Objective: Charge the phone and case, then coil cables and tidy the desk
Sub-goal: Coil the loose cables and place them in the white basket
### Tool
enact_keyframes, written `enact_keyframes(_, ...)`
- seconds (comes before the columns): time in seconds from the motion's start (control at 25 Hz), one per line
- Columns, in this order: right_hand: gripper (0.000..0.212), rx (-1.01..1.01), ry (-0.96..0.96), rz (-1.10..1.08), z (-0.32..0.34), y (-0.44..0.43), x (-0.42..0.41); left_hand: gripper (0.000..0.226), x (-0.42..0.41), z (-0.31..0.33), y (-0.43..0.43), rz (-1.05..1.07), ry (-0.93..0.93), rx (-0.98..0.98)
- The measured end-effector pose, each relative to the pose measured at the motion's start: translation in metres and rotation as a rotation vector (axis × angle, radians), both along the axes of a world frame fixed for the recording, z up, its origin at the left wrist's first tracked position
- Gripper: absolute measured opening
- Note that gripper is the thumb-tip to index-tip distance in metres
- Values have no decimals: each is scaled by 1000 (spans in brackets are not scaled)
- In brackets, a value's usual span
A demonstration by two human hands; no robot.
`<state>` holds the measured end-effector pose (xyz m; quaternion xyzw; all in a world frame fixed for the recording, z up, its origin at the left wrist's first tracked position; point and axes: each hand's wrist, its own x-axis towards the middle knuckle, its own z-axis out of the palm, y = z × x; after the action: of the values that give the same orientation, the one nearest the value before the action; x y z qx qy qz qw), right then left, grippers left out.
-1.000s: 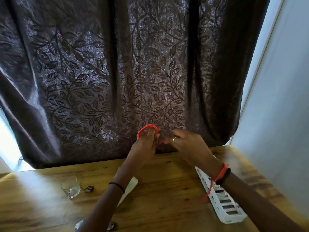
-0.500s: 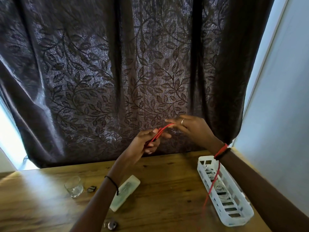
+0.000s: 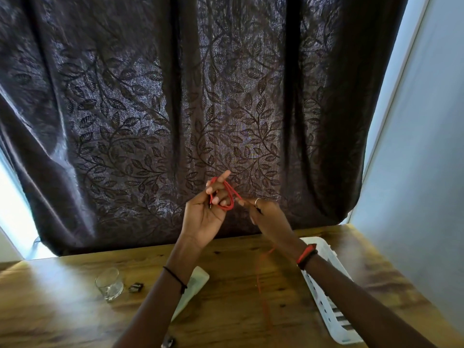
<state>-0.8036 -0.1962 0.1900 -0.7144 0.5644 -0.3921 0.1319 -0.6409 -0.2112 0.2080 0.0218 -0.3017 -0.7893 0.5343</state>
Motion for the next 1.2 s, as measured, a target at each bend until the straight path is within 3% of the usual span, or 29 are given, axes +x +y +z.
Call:
enact_keyframes(0.16, 36, 14, 69, -29, -14, 9, 14, 42, -1, 8, -11, 142, -51, 78)
enact_keyframes(0.24, 35, 56, 142, -34, -15, 13, 20, 39, -4, 8, -17, 225, -171, 105)
enact_keyframes(0.4, 30, 140, 281, -7, -11, 22, 26, 34, -15, 4, -20, 442, -662, -9)
enact_keyframes(0.64, 29, 482, 65, 186, 19, 35, 25, 12, -28, -5, -14, 562, -1160, -345)
enact_keyframes(0.76, 26, 493, 73, 188, 37, 37, 19, 23, -28, -8, -7, 640, -1550, -491)
enact_keyframes(0.84, 24, 474, 86, 172, 48, 38, 14, 27, -25, -5, -1, 670, -1705, -566)
enact_keyframes(0.96, 20, 455, 57, 162, 66, 40, 2, 26, -17, -5, 0, 611, -1706, -654)
enact_keyframes(1.08, 16, 395, 32, 151, 82, 42, -13, 37, -11, -13, -1, 405, -1429, -605)
enact_keyframes(1.2, 13, 341, -52, 156, 89, 39, -25, 36, -12, -8, 5, 230, -1279, -500)
